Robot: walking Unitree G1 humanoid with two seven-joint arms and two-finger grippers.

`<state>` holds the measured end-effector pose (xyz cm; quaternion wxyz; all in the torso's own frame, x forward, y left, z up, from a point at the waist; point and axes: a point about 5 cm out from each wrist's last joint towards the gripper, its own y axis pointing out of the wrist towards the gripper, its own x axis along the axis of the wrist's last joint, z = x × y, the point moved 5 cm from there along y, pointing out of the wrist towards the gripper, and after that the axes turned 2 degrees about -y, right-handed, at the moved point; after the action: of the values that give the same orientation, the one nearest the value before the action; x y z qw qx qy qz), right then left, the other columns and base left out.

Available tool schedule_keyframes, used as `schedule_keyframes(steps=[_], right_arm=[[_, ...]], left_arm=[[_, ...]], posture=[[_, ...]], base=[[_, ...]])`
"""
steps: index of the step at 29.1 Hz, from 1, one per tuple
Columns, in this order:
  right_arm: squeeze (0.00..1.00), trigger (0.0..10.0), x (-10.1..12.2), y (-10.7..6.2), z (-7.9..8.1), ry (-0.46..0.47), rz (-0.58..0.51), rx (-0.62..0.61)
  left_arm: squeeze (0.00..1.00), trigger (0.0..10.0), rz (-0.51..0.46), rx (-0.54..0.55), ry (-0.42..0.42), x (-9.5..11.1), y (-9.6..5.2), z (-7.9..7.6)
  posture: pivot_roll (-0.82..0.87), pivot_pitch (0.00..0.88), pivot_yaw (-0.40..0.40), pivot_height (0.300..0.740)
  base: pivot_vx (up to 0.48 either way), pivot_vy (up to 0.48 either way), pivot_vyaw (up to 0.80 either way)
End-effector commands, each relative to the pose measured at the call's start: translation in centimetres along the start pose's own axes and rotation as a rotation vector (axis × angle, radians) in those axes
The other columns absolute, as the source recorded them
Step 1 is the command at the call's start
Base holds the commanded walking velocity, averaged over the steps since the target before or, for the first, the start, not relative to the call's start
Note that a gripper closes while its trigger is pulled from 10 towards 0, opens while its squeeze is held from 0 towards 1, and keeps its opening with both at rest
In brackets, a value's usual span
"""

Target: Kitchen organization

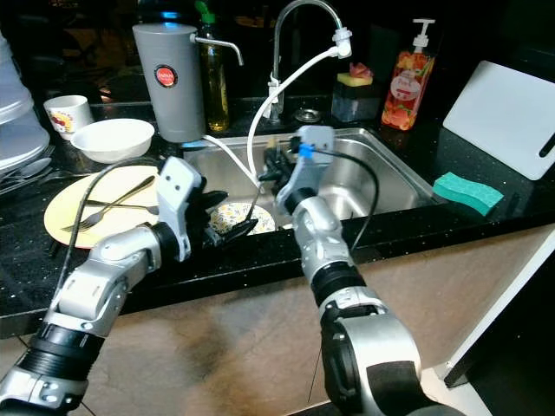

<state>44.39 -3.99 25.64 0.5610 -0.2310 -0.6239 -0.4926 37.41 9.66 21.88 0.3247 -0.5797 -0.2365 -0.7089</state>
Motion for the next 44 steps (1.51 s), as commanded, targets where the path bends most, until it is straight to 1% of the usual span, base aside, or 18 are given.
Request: schedule_keyframes(steps=[1,8,9,10,11,14,15,16,22,24,26,28,29,30,39,40,41,44], right_arm=[[0.0,10.0,-0.8,-0.4,-0.1,-0.02,0.019,-0.004],[0.0,10.0,-1.9,-0.8,0.1,-0.032,0.053,0.013],[0.15,10.0,-2.0,-0.8,0.1,-0.03,0.059,0.012],[0.15,10.0,-2.0,-0.8,0.1,-0.03,0.059,0.012],[1.0,10.0,-2.1,-0.9,-0.2,-0.032,0.064,0.002],[1.0,10.0,-2.1,-1.0,-0.4,-0.042,0.064,-0.013],[0.7,10.0,-2.1,-1.0,-0.5,-0.047,0.065,-0.02],[0.0,10.0,-2.1,-0.9,-0.6,-0.052,0.065,-0.026],[0.0,10.0,-1.4,-0.8,-1.1,-0.047,0.048,-0.048],[0.0,10.0,-0.9,-0.6,-1.2,-0.029,0.03,-0.05],[0.0,10.0,-0.3,-0.3,-0.9,0.0,0.007,-0.019],[0.0,10.0,-0.2,-0.2,-0.8,0.006,0.003,-0.012],[0.0,10.0,0.0,-0.2,-0.6,0.012,-0.002,0.005],[0.0,10.0,0.1,-0.1,-0.3,0.022,-0.006,0.028],[0.0,10.0,0.0,0.0,1.8,0.068,0.018,0.185],[0.0,10.0,-0.1,0.0,2.2,0.083,0.024,0.215],[0.0,10.0,-0.1,-0.1,2.4,0.097,0.028,0.238],[0.0,10.0,-0.2,-0.3,2.8,0.124,0.036,0.284]], left_arm=[[0.0,10.0,0.066,0.026,0.015,-1.2,-0.5,0.6],[0.0,10.0,0.098,0.084,0.02,-1.5,-0.8,1.5],[0.0,10.0,0.101,0.094,0.02,-1.6,-0.9,1.7],[0.0,10.0,0.101,0.094,0.02,-1.6,-0.9,1.7],[0.0,10.0,0.098,0.107,0.018,-1.5,-0.9,1.9],[0.0,10.0,0.096,0.109,0.017,-1.4,-0.9,1.9],[0.0,10.0,0.096,0.111,0.017,-1.4,-0.9,2.0],[0.0,10.0,0.095,0.112,0.018,-1.4,-0.9,2.0],[0.0,10.0,0.055,0.174,0.029,-0.2,-1.0,3.0],[0.0,10.0,0.053,0.254,0.046,0.5,-1.4,4.3],[0.0,10.0,0.059,0.47,0.093,1.7,-3.0,7.9],[0.0,10.0,0.057,0.511,0.095,2.0,-3.3,8.6],[0.71,10.0,0.053,0.534,0.087,2.2,-3.6,9.0],[1.0,10.0,0.089,0.542,0.096,2.1,-4.2,9.7],[1.0,10.0,0.181,0.407,0.117,1.4,-6.3,11.3],[0.63,10.0,0.149,0.347,0.117,1.8,-6.4,11.1],[0.0,10.0,0.145,0.307,0.143,1.9,-6.5,11.1],[0.0,10.0,0.162,0.264,0.195,1.7,-6.4,11.4]], posture=[[0.05,0.022,-0.052,0.74],[0.05,0.022,-0.052,0.74],[0.05,0.022,-0.052,0.74],[0.05,0.022,-0.052,0.74],[0.04,0.027,-0.056,0.74],[0.04,0.027,-0.056,0.74],[0.04,0.027,-0.056,0.74],[0.04,0.027,-0.056,0.74],[0.04,0.026,-0.058,0.74],[0.04,0.024,-0.057,0.74],[0.04,0.02,-0.059,0.74],[0.04,0.02,-0.059,0.74],[0.04,0.02,-0.059,0.74],[0.04,0.014,-0.059,0.74],[0.05,0.003,-0.065,0.74],[0.05,0.002,-0.067,0.74],[0.05,0.002,-0.067,0.74],[0.05,0.001,-0.07,0.74]], base=[[0.0,0.0,0.0],[0.0,0.0,0.0],[0.0,0.0,0.0],[0.0,0.0,0.0],[0.0,0.0,0.0],[0.0,0.0,0.0],[0.0,0.0,0.0],[0.0,0.0,0.0],[0.0,0.0,0.0],[0.0,0.0,0.0],[0.0,0.0,0.0],[0.0,0.0,0.0],[0.0,0.0,0.0],[0.0,0.0,0.0],[0.0,0.0,0.0],[0.0,0.0,0.0],[0.0,0.0,0.0],[0.0,0.0,0.0]])
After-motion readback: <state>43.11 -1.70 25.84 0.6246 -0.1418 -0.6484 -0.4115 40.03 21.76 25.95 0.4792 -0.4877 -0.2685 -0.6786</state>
